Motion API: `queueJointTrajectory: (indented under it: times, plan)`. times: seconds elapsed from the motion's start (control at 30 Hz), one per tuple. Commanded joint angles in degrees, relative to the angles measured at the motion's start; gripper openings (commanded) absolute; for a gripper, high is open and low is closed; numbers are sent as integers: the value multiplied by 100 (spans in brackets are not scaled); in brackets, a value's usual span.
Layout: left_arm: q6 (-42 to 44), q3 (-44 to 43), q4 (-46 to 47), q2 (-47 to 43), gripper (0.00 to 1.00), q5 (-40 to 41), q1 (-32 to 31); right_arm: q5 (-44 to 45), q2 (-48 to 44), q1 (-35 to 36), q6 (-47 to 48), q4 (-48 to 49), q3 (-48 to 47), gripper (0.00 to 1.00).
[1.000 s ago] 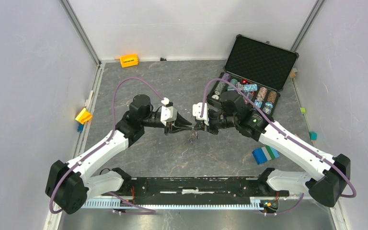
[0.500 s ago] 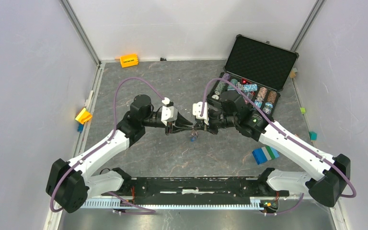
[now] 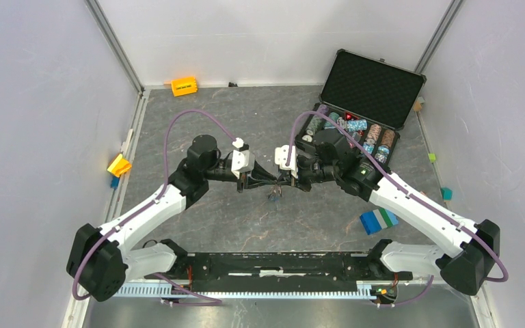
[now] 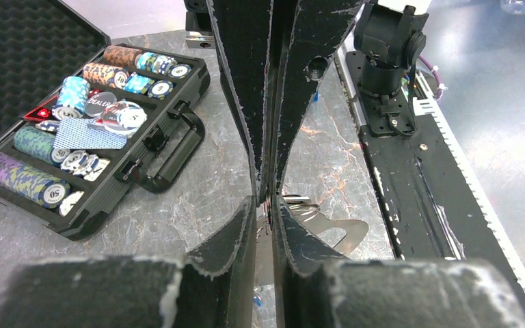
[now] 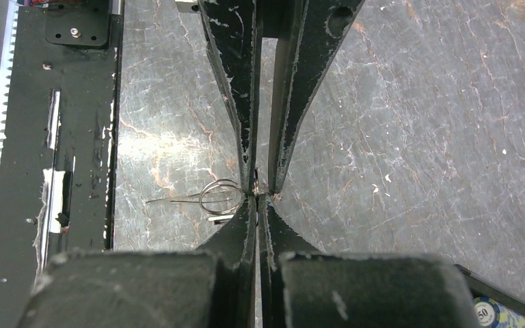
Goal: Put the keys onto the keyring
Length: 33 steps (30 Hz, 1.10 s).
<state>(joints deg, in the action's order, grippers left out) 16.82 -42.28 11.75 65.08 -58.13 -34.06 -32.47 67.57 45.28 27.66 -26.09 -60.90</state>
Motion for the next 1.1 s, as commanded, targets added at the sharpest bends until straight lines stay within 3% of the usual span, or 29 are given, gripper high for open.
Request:
queueJointTrajectory:
  times: [0.0,0.3,0.5,0.8,0.93,1.07]
  plan:
    - [-159,27,262,58,19,-6,-45,-128,12,25,-83,328,-16,0]
    - [-149,40,262,79,2,30,-48,-177,52,26,-102,322,-9,0]
    - [-90,193,275,-63,2,-12,-48,-69,-9,25,-138,403,11,0]
    - [-444,346,637,-338,2,-336,29,-14,-221,-29,-28,240,113,42]
    - [-680,428,905,-415,2,-425,66,-302,-429,-177,-32,209,218,50]
    - [-991,499,1299,-373,2,-546,71,-829,-418,-359,-143,259,303,49]
